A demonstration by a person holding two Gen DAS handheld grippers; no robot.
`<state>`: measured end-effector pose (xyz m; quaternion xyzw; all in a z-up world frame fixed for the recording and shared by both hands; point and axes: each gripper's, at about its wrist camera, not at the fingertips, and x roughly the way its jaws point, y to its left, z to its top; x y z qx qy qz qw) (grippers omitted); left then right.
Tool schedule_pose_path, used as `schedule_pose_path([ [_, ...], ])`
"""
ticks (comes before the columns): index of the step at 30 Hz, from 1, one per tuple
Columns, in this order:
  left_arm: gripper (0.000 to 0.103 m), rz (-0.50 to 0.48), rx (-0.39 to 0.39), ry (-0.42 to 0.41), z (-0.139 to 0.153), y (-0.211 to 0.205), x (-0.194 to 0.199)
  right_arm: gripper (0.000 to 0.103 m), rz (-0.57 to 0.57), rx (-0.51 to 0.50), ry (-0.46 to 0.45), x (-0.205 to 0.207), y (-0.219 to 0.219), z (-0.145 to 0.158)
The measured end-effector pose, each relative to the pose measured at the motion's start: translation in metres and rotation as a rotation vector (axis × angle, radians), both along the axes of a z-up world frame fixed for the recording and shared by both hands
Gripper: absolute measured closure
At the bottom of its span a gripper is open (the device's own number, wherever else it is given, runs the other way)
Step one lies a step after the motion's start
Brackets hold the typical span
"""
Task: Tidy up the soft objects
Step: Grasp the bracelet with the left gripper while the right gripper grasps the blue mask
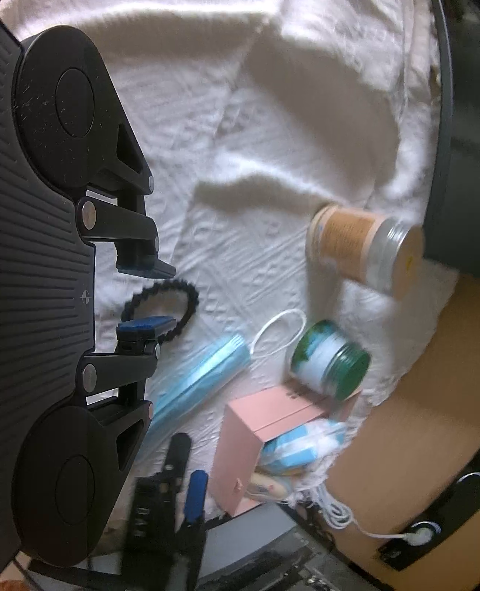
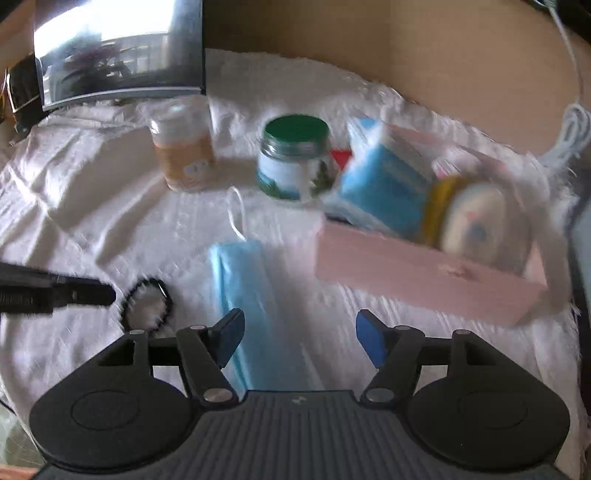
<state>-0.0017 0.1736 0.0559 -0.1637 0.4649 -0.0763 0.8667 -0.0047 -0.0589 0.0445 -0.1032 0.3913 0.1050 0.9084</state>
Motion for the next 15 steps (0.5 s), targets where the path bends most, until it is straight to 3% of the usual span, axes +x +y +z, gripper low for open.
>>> schedule_pose_path([
  [4,0.078,0.012,0.087,0.051,-0.016,-0.018,0.014,0.035,-0.011,-0.024,-0.039,-0.010,-0.006,-0.014],
  [8,0.077,-0.035,0.141,0.033,-0.018,-0.028,0.013,0.035,0.099,-0.041,-0.088,-0.030,0.001,-0.017],
  [12,0.077,-0.065,0.128,0.031,-0.018,-0.024,0.011,0.035,0.202,-0.046,-0.079,-0.029,0.015,-0.024],
  [15,0.077,-0.078,0.119,0.025,-0.018,-0.023,0.007,0.039,0.218,-0.088,-0.062,-0.014,0.026,-0.038],
])
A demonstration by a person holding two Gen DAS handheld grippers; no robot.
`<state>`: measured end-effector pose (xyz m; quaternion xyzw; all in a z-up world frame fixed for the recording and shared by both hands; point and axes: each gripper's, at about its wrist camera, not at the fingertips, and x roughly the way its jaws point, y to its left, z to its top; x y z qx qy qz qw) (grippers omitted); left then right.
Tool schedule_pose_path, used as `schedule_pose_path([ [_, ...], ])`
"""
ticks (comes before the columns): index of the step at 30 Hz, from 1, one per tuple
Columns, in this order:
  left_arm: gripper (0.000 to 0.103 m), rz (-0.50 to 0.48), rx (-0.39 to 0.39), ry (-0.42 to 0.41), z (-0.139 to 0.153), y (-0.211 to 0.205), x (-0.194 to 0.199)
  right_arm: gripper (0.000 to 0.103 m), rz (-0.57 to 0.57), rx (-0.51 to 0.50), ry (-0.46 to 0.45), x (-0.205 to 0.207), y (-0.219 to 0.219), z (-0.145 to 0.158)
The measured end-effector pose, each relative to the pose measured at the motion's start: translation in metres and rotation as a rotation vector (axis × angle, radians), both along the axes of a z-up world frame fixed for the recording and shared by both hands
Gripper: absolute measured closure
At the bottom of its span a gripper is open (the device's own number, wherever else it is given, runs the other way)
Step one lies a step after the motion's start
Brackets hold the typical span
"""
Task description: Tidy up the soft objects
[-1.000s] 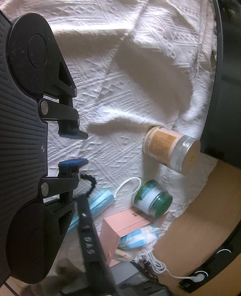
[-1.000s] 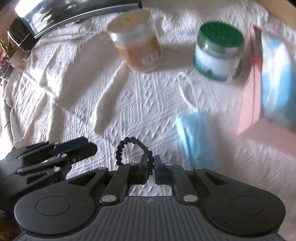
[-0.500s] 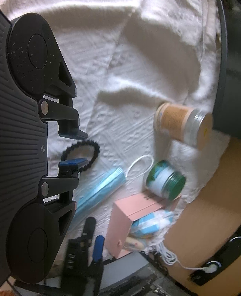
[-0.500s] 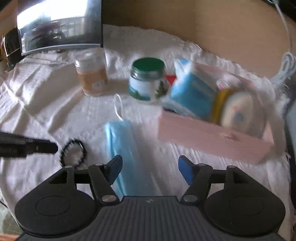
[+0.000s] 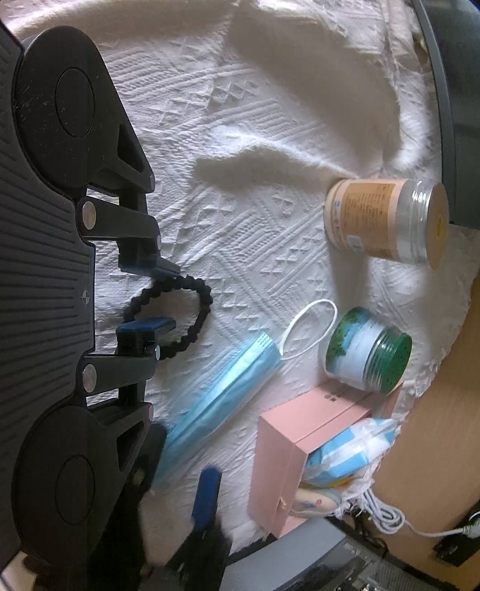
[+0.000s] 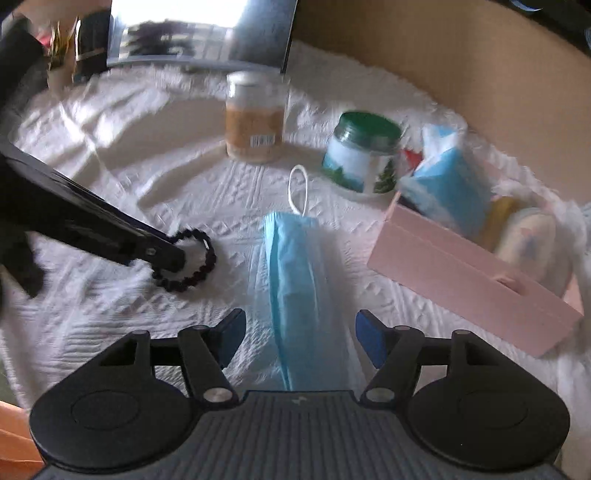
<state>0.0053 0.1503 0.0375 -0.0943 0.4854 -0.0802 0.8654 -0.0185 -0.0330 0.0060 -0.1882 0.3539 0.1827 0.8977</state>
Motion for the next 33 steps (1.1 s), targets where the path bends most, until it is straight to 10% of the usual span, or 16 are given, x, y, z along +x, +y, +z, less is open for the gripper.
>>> schedule_pose_path([
  [4,0.077,-0.018,0.025,-0.010,0.000,-0.004,-0.001,0.052,-0.013,0.004,0.025,0.020,0.007,-0.006],
  [9,0.079,-0.018,0.024,-0.002,0.000,-0.004,0.006,0.092,-0.046,0.045,0.093,0.026,0.006,-0.001],
  [22,0.093,-0.187,-0.048,-0.098,0.011,-0.025,-0.011,0.095,-0.254,0.117,-0.015,-0.035,-0.058,0.066],
  [33,0.093,-0.313,-0.218,-0.347,0.100,-0.082,0.056,0.095,-0.448,0.177,-0.117,-0.071,-0.111,0.105],
])
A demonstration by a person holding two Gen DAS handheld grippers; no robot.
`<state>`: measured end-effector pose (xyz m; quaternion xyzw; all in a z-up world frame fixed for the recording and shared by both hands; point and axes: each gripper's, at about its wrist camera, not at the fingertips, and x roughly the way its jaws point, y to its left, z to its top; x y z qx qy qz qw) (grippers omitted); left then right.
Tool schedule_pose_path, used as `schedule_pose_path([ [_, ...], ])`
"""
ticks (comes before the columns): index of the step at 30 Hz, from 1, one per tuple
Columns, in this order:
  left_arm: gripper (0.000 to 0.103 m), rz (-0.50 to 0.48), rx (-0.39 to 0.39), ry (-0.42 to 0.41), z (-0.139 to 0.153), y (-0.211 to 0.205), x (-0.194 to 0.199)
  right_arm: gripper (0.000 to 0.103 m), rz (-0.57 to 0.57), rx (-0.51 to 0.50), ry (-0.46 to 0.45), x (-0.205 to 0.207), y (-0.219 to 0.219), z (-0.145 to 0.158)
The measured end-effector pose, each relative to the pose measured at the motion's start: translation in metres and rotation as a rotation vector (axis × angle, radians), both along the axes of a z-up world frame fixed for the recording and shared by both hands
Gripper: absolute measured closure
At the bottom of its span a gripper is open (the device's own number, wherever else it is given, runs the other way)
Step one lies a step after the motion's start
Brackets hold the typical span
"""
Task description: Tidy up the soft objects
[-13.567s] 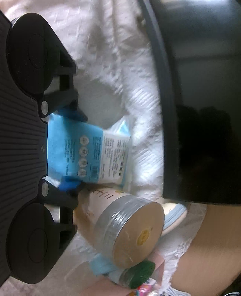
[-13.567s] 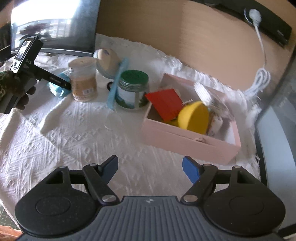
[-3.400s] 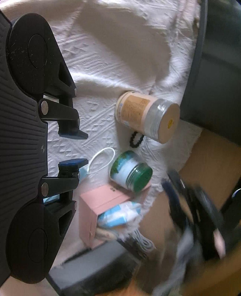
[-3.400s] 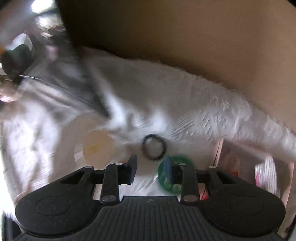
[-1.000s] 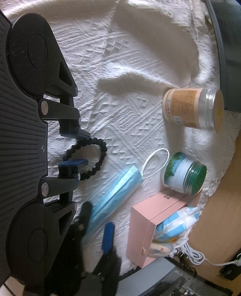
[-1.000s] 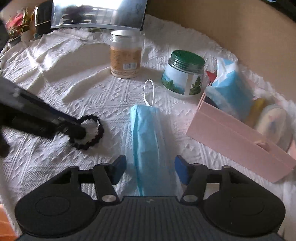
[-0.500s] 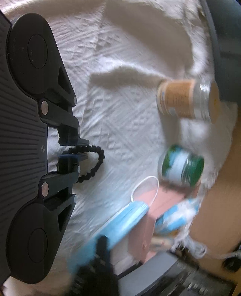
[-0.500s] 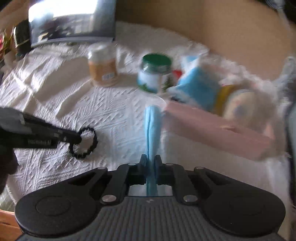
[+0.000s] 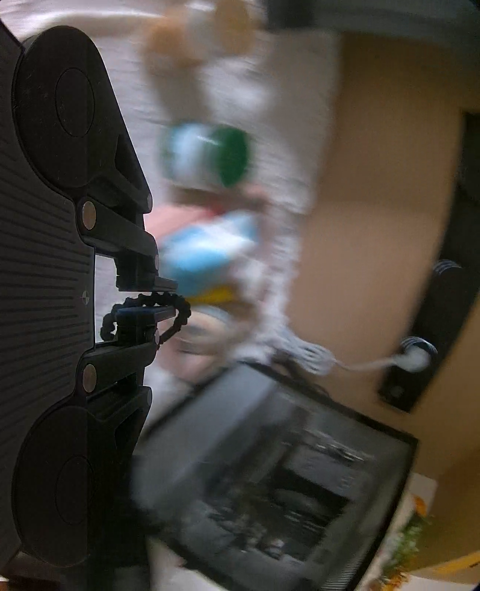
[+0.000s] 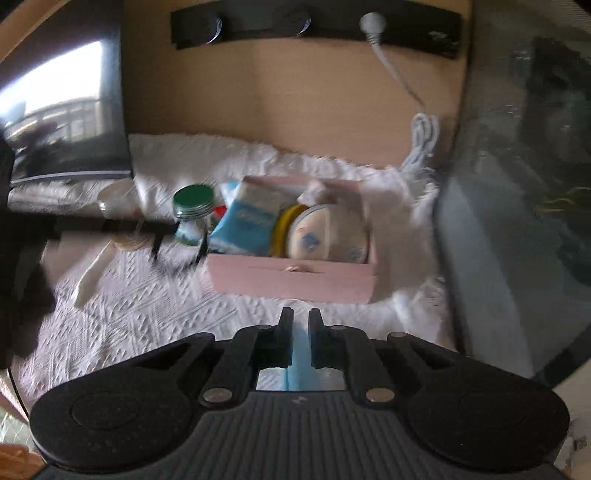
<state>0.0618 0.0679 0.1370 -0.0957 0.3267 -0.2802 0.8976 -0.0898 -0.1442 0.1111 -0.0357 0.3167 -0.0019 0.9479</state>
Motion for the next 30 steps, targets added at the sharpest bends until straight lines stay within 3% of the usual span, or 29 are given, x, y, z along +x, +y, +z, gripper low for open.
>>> schedule_pose_path([
  [3,0.093,0.003,-0.001,-0.081,0.021,-0.024,0.033,0.095,-0.032,0.017,-0.015,-0.004,-0.008,0.001],
  [6,0.093,0.015,-0.049,-0.093,0.024,-0.041,0.069,0.095,-0.054,0.030,-0.021,-0.005,-0.015,0.002],
  [8,0.092,0.045,-0.036,-0.045,0.010,-0.051,0.090,0.095,-0.063,0.038,-0.008,-0.004,-0.020,0.002],
  [10,0.090,0.076,0.049,0.073,-0.015,-0.061,0.112,0.094,-0.035,0.052,0.046,0.000,-0.025,-0.004],
  [12,0.090,0.072,0.088,0.127,-0.037,-0.067,0.122,0.085,-0.018,0.053,0.100,0.001,-0.027,-0.014],
  [14,0.090,0.087,0.016,0.118,-0.042,-0.060,0.120,0.062,-0.002,0.047,0.139,-0.001,-0.025,-0.026],
  [16,0.090,0.135,-0.049,0.119,-0.037,-0.052,0.116,0.060,0.013,0.040,0.162,-0.002,-0.018,-0.038],
  [18,0.090,0.170,-0.064,0.072,-0.026,-0.047,0.109,0.060,0.034,0.042,0.188,-0.001,-0.008,-0.048],
  [21,0.090,0.166,-0.029,0.018,-0.013,-0.045,0.093,0.059,0.069,0.024,0.210,0.003,0.011,-0.062],
  [28,0.090,0.106,-0.025,0.056,-0.013,-0.020,0.042,0.059,0.054,-0.131,0.290,0.023,0.032,-0.102],
  [29,0.090,0.102,-0.023,0.072,-0.016,-0.013,0.033,0.063,0.040,-0.138,0.291,0.023,0.028,-0.103],
  [30,0.090,0.102,-0.023,0.091,-0.019,-0.007,0.026,0.089,0.025,-0.119,0.292,0.023,0.023,-0.100],
])
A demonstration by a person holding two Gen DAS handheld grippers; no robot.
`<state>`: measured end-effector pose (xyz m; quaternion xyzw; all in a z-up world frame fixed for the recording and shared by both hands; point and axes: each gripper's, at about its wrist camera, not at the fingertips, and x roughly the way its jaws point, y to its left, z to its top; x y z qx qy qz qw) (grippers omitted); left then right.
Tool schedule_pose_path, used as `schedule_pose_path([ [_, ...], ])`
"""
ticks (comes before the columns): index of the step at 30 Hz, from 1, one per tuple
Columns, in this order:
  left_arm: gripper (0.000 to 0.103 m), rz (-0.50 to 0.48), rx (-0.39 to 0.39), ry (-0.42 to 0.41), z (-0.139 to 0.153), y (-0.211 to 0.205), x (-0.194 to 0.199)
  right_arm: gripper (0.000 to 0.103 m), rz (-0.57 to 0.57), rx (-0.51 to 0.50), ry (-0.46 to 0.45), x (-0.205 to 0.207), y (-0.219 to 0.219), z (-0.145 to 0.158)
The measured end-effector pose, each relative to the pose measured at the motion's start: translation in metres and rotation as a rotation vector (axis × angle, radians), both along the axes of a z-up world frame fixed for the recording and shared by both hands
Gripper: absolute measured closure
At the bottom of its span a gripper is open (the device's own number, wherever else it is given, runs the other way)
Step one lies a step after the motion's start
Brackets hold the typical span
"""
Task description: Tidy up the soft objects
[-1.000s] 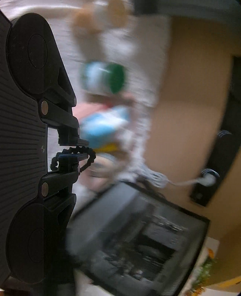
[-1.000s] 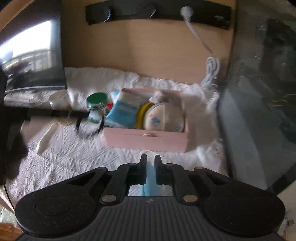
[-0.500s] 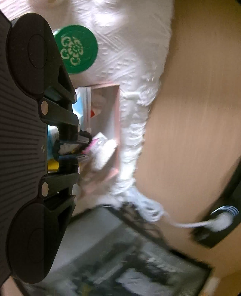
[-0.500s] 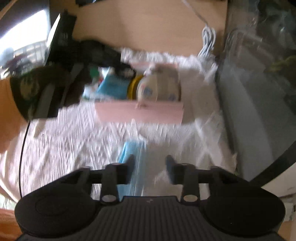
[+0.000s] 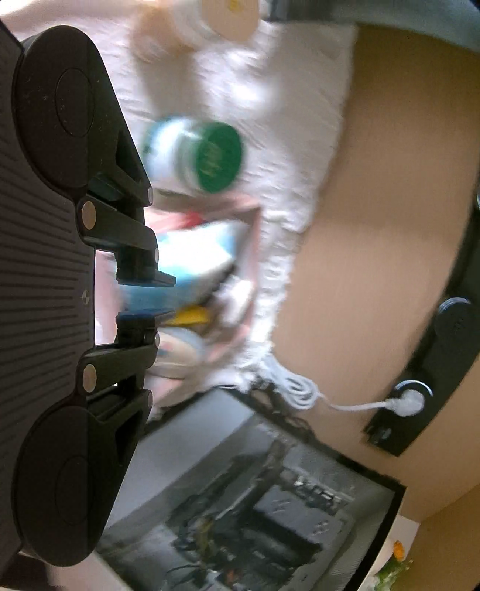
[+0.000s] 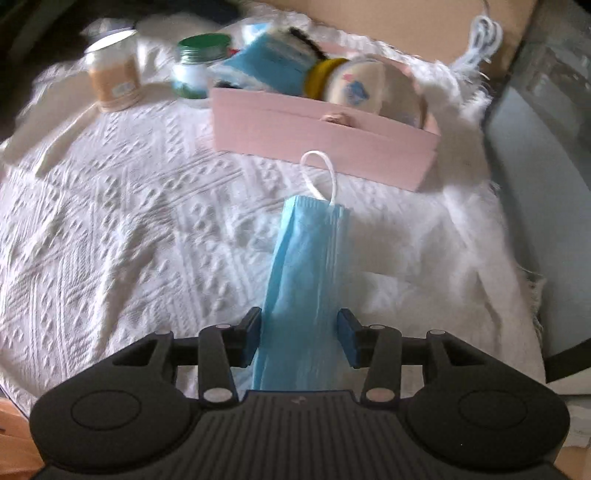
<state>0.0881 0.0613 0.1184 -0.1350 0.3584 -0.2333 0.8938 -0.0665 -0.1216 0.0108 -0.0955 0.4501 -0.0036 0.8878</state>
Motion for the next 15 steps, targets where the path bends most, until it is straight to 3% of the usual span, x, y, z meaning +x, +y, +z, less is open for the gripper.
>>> schedule_pose_path([
  [1,0.090,0.002,-0.005,0.022,-0.003,0.008,-0.007,0.098,-0.013,0.016,0.004,0.000,-0.005,0.005],
  [4,0.090,0.004,-0.024,0.073,-0.012,0.029,-0.024,0.098,-0.032,0.089,-0.048,0.001,-0.026,0.049],
  [11,0.090,0.063,-0.084,0.126,-0.017,0.050,-0.028,0.098,-0.031,0.440,-0.312,0.044,-0.068,0.201],
  [13,0.090,0.058,-0.091,0.110,-0.012,0.049,-0.029,0.098,-0.008,0.529,-0.330,0.067,-0.071,0.219],
  [15,0.090,0.044,-0.086,0.105,-0.010,0.046,-0.028,0.098,-0.005,0.541,-0.359,0.092,-0.067,0.223],
])
